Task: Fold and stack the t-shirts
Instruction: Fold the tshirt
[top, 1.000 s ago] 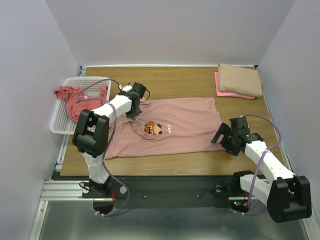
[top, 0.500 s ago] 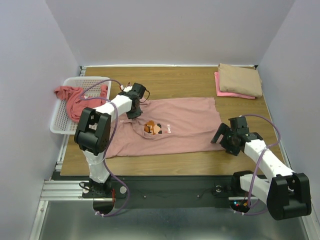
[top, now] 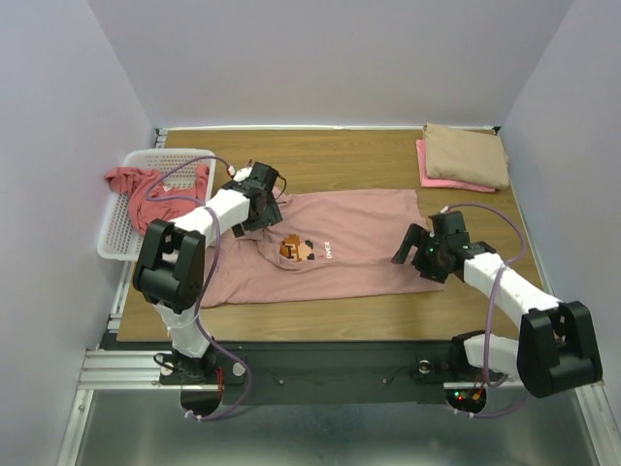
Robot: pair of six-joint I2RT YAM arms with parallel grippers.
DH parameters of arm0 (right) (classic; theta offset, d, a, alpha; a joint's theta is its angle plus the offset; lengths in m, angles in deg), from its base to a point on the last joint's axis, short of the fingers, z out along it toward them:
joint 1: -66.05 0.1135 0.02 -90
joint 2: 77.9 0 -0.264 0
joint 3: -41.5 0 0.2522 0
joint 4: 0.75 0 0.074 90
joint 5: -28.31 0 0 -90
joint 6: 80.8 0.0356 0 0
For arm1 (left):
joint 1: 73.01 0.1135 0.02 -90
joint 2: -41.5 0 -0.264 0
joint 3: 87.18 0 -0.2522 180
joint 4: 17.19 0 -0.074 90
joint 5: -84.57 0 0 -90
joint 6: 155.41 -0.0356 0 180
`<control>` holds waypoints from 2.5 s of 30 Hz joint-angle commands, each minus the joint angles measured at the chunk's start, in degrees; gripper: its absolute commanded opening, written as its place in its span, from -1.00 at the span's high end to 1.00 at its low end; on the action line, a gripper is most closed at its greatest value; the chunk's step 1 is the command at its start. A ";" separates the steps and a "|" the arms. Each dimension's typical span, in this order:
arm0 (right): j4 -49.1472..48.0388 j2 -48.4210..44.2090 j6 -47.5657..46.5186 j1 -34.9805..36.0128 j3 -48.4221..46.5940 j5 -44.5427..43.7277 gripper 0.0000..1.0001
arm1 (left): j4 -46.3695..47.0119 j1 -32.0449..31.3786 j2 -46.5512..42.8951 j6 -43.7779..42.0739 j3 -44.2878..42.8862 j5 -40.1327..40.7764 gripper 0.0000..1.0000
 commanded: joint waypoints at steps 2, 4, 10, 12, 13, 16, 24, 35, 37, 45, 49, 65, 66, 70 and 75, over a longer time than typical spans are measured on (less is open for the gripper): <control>-5.62 3.88 0.53 1.41 -0.20 -0.38 -1.00 | -0.07 -0.26 -7.72 1.55 4.88 -1.46 -0.80; -5.79 5.28 0.62 1.41 0.15 -1.52 -1.00 | 0.28 -0.53 -9.92 2.42 7.34 -1.63 -0.80; -6.06 7.75 1.06 1.41 1.38 -3.02 -1.00 | 4.41 -1.14 -9.85 2.51 10.08 -4.54 -0.81; -6.15 8.01 1.23 1.41 1.82 -3.11 -1.00 | 5.02 -1.14 -7.40 2.78 9.20 -4.45 -0.81; -6.15 7.93 1.15 1.41 2.00 -3.28 -1.00 | 5.29 -1.14 -6.60 3.30 8.93 -4.36 -0.76; -6.06 7.66 0.97 1.41 2.53 -3.55 -1.00 | 5.90 -1.14 -4.31 4.27 7.26 -4.45 -0.42; -6.06 7.84 0.97 1.33 3.14 -3.99 -1.00 | 4.50 -1.06 -3.86 4.80 3.75 -2.78 0.06; -5.97 8.80 0.71 1.41 3.32 -3.99 -1.00 | 2.48 0.79 -1.58 4.54 1.37 -0.84 1.00; -5.97 9.07 0.62 1.41 3.32 -3.99 -1.00 | 2.56 0.88 -1.05 4.54 1.28 -0.49 1.00; -5.97 9.24 0.71 1.33 3.58 -5.75 -1.00 | 5.20 2.46 0.00 3.22 0.41 -1.37 1.00; -5.97 9.07 0.71 1.33 3.49 -6.01 -1.00 | 6.43 2.46 1.40 2.17 -0.82 -3.56 1.00; -5.71 8.28 0.53 1.41 3.50 -6.27 -1.00 | 3.27 2.55 5.81 1.72 -6.01 -4.54 0.27; -5.62 8.02 0.36 1.41 3.41 -6.27 -1.00 | 2.92 2.55 4.32 1.72 -5.58 -4.62 0.18; -5.09 5.56 -0.08 1.41 2.71 -5.66 -1.00 | 2.30 2.37 -1.48 1.37 -3.73 -4.89 0.06; -4.48 2.83 -0.08 1.41 2.09 -4.60 -1.00 | 2.48 -0.69 -10.17 1.72 0.39 -6.73 -0.03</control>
